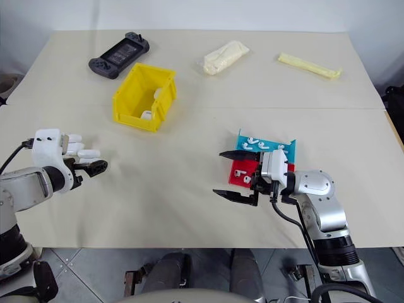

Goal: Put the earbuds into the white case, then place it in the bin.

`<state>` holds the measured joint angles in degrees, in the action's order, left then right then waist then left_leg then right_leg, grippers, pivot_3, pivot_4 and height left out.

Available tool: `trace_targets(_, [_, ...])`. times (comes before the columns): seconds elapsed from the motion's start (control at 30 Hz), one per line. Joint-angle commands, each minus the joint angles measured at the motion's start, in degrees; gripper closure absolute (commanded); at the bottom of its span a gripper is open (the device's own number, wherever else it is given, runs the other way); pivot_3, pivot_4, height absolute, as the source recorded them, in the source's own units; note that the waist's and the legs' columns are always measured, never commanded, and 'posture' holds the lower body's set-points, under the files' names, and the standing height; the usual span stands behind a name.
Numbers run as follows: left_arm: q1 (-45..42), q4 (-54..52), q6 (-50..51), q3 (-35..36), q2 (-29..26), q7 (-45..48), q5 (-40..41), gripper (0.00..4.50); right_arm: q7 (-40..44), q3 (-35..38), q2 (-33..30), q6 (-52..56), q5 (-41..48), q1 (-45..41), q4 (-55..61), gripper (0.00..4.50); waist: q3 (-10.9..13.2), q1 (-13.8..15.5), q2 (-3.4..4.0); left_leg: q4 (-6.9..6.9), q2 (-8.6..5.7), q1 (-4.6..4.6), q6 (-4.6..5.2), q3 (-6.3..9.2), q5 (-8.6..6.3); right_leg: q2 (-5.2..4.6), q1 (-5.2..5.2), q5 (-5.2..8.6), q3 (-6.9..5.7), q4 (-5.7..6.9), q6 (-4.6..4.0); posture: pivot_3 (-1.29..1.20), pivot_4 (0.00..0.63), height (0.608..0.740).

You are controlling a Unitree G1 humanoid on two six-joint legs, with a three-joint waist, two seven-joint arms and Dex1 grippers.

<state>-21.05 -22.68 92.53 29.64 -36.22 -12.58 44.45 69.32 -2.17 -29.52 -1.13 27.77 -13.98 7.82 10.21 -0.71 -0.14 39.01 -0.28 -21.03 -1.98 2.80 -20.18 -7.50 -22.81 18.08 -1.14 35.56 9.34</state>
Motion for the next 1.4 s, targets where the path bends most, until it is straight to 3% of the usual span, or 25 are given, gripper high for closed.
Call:
trace_targets(0.03, [-0.81, 0.98, -0.03, -0.79, -1.02, 0.14, -1.69, 0.05, -1.41, 1.08, -0.29, -0.18, 0.69, 0.93, 3.44, 0.0, 0.0, 0.11, 0.0, 0.0, 0.0, 0.0, 0.0, -0.01, 0.0, 0.0, 0.0, 0.0, 0.0, 0.0, 0.0, 0.0, 0.15, 0.74])
trace_targets(0.37, [-2.46, 3.9, -0.03, -3.41, -0.84, 3.92, -7.27, 0.05, -4.15, 1.5, -0.65, -0.1, 0.52, 2.81, 5.42, 0.0, 0.0, 0.53, 0.0, 0.01, -0.02, -0.01, 0.0, -0.1, 0.0, -0.01, 0.0, 0.0, 0.0, 0.0, 0.0, 0.0, 0.15, 0.74])
trace_targets(0.47, [-2.7, 4.13, -0.03, -3.74, -0.85, 5.4, -8.83, 0.62, -4.56, 1.35, -0.78, -0.11, 0.47, 3.23, 5.88, 0.0, 0.0, 0.54, 0.0, 0.01, -0.02, -0.01, 0.0, -0.15, 0.0, 0.0, 0.0, 0.0, -0.01, 0.0, 0.0, 0.0, 0.15, 0.74])
trace_targets(0.6, [-2.4, 3.68, -0.03, -4.47, -0.51, 7.41, -10.55, 1.82, -5.12, 1.28, -0.83, -0.21, 0.42, 3.25, 5.87, 0.0, 0.0, 0.54, 0.0, 0.01, -0.02, -0.01, 0.0, -0.18, 0.0, 0.0, 0.0, 0.0, -0.01, 0.0, 0.0, 0.0, 0.15, 0.74])
trace_targets(0.67, [-1.71, 2.95, -1.05, -4.89, -0.68, 8.76, -11.53, 1.82, -5.26, 1.21, -0.81, -0.3, 0.37, 3.08, 5.64, 0.0, 0.0, 0.54, 0.0, 0.01, -0.02, -0.01, 0.0, -0.19, 0.0, -0.01, 0.0, 0.0, 0.0, 0.0, 0.0, 0.0, 0.15, 0.74])
trace_targets(0.73, [-0.47, 1.99, -4.05, -4.61, -0.49, 10.38, -12.4, 2.16, -5.3, 1.13, -0.83, -0.35, 0.35, 2.97, 5.47, 0.0, 0.0, 0.54, 0.0, 0.02, -0.02, -0.01, 0.0, -0.19, 0.0, -0.01, 0.0, 0.0, 0.0, 0.01, 0.0, 0.0, 0.15, 0.74])
trace_targets(0.87, [4.95, -3.64, -13.42, -2.94, -1.1, 16.1, -12.45, 2.16, -4.94, 1.12, -1.12, -0.52, 0.31, 2.93, 5.06, 0.0, 0.0, 0.45, 0.0, 0.01, -0.01, -0.02, 0.0, -0.18, 0.0, -0.02, 0.0, 0.0, -0.01, -0.01, 0.0, 0.0, 0.15, 0.74])
trace_targets(1.03, [18.61, -8.49, -22.27, 0.89, -1.31, 23.51, -12.71, 2.16, -4.85, 1.46, -1.41, -0.39, 0.44, 2.3, 4.16, 0.0, 0.0, 0.26, 0.01, -0.05, 0.05, -0.01, -0.02, -0.14, -0.01, -0.03, -0.05, 0.0, 0.06, -0.08, 0.0, 0.0, 0.15, 0.74])
trace_targets(1.23, [19.5, -6.38, -33.59, 2.28, -0.12, 28.9, -12.48, 2.16, -4.15, 1.28, -1.95, -0.1, 0.45, 1.7, 3.5, 0.0, 0.01, 1.36, -0.03, 0.07, -0.01, -0.03, -0.03, -0.24, 0.0, -0.06, 0.09, 0.02, -0.09, -0.25, -0.04, 0.0, 0.15, 0.74])
trace_targets(1.33, [20.16, -6.17, -36.8, 3.9, -0.37, 30.12, -12.99, 1.57, -3.95, 1.33, -1.91, -0.07, 0.4, 1.25, 3.05, 0.0, 0.01, 1.21, -0.02, 0.01, 0.01, -0.04, -0.01, -0.2, -0.01, -0.06, 0.07, 0.02, -0.07, -0.22, -0.04, 0.0, 0.15, 0.74])
trace_targets(1.4, [22.36, -6.8, -35.56, 5.41, -1.33, 31.17, -12.47, 0.94, -3.73, 1.26, -2.0, 0.07, 0.42, 1.2, 2.98, 0.0, 0.01, 0.8, -0.03, -0.05, 0.01, -0.04, 0.0, -0.2, -0.02, -0.06, 0.06, 0.02, -0.08, -0.17, -0.04, 0.0, 0.15, 0.74])
